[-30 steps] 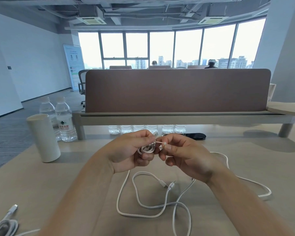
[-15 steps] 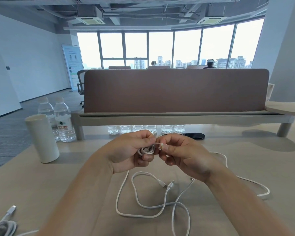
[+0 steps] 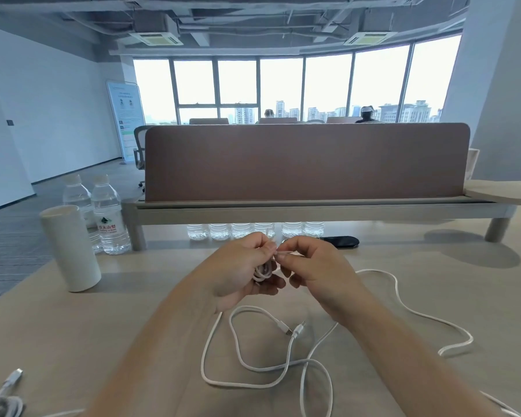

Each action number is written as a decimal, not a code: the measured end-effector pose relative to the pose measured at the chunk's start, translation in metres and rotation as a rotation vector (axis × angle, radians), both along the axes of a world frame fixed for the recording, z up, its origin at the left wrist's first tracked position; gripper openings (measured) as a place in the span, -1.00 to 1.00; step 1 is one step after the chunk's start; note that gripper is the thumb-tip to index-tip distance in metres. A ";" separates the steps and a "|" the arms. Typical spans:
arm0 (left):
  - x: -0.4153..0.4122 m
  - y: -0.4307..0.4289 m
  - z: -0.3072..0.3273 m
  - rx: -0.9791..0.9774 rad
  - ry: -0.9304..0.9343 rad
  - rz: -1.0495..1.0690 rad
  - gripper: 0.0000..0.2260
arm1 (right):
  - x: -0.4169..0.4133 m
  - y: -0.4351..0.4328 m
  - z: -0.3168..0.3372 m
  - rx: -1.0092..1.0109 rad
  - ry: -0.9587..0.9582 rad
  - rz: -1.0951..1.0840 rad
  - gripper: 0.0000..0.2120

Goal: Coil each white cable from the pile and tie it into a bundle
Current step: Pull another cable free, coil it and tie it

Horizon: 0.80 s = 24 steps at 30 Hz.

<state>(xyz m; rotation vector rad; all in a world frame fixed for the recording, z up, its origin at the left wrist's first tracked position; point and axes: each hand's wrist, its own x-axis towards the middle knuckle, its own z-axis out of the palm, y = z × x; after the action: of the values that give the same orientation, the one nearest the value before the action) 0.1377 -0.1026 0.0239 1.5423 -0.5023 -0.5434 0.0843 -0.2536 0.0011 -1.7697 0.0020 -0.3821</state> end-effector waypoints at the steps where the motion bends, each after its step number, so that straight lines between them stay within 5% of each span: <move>1: 0.000 0.000 0.000 -0.002 0.001 0.008 -0.81 | 0.000 0.001 0.001 -0.035 -0.006 -0.018 -0.89; 10: 0.004 -0.001 -0.003 0.111 -0.113 0.090 -0.77 | -0.004 0.008 0.012 -0.140 0.041 0.028 -0.84; 19: 0.002 -0.006 -0.004 0.154 -0.245 0.068 -0.85 | -0.005 0.005 0.012 0.050 0.093 -0.056 -0.80; 24: 0.002 -0.008 -0.004 0.114 -0.281 0.053 -0.72 | -0.006 0.005 0.014 0.100 0.101 -0.051 -0.81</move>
<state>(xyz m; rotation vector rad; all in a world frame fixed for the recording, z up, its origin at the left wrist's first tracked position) 0.1398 -0.1105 0.0197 1.7475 -0.6506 -0.3195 0.0785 -0.2482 0.0147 -1.6905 0.1360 -0.3240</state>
